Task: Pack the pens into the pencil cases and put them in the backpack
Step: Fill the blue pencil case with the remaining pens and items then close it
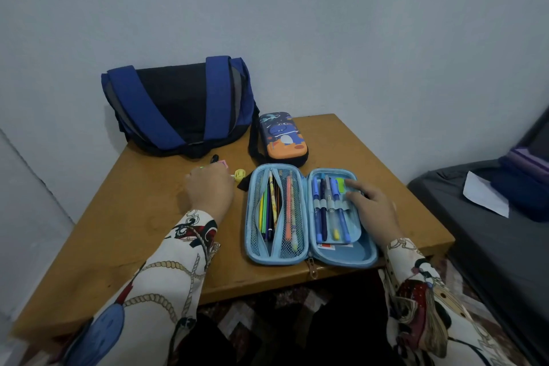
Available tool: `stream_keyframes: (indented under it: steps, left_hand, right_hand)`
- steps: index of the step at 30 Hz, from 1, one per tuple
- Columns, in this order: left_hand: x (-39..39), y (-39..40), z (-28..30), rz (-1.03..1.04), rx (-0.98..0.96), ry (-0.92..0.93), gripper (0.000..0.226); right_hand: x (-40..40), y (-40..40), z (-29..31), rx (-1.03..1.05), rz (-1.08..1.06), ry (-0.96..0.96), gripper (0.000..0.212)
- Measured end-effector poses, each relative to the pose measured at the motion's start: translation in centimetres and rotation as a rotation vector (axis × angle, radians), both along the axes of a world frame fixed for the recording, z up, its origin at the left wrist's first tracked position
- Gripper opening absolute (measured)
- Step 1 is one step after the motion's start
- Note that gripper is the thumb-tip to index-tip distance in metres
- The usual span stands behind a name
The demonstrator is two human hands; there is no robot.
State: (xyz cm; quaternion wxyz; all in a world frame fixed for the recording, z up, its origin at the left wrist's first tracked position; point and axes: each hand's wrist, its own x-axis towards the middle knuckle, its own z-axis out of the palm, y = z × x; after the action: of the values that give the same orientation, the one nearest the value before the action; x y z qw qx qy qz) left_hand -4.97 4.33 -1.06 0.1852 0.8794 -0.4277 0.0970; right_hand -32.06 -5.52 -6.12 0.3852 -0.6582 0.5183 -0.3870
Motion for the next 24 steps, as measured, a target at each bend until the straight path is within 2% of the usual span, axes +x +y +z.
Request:
stream_keyframes:
  steps: [3, 5, 9, 11, 14, 16, 19, 21, 24]
  left_hand:
    - [-1.3, -0.8, 0.9, -0.098, -0.278, 0.378, 0.029]
    - [-2.3, -1.4, 1.1, -0.151, -0.384, 0.518, 0.03]
    - [-3.6, -1.6, -0.1, -0.191, -0.331, 0.644, 0.032]
    - [-4.3, -1.3, -0.8, -0.181, -0.258, 0.637, 0.035]
    - [-5.5, -0.5, -1.6, -0.144, -0.181, 0.527, 0.027]
    - [-6.2, 0.1, -2.3, -0.154, -0.136, 0.389, 0.016]
    - [-6.5, 0.5, -3.5, -0.217, -0.132, 0.183, 0.025]
    - [-6.6, 0.6, -3.4, -0.27, -0.126, 0.17, 0.028]
    - [-7.0, 0.7, -2.8, -0.36, -0.047, 0.245, 0.034]
  right_hand:
    - [0.0, -0.3, -0.2, 0.002, 0.006, 0.002, 0.024]
    - [0.1, -0.3, -0.1, 0.007, 0.012, -0.004, 0.026]
    - [0.0, -0.2, -0.2, 0.001, 0.018, -0.01, 0.024]
    - [0.0, -0.2, -0.2, -0.009, 0.017, 0.002, 0.023]
    - [-0.1, -0.3, -0.3, -0.004, 0.018, 0.001, 0.024]
    - [-0.1, -0.4, -0.4, -0.007, 0.019, 0.009, 0.026]
    - [-0.1, -0.4, -0.4, 0.005, 0.017, 0.012, 0.024]
    - [0.1, -0.3, -0.3, 0.031, 0.018, -0.013, 0.021]
    - [0.1, -0.5, -0.5, 0.049, 0.007, -0.037, 0.024]
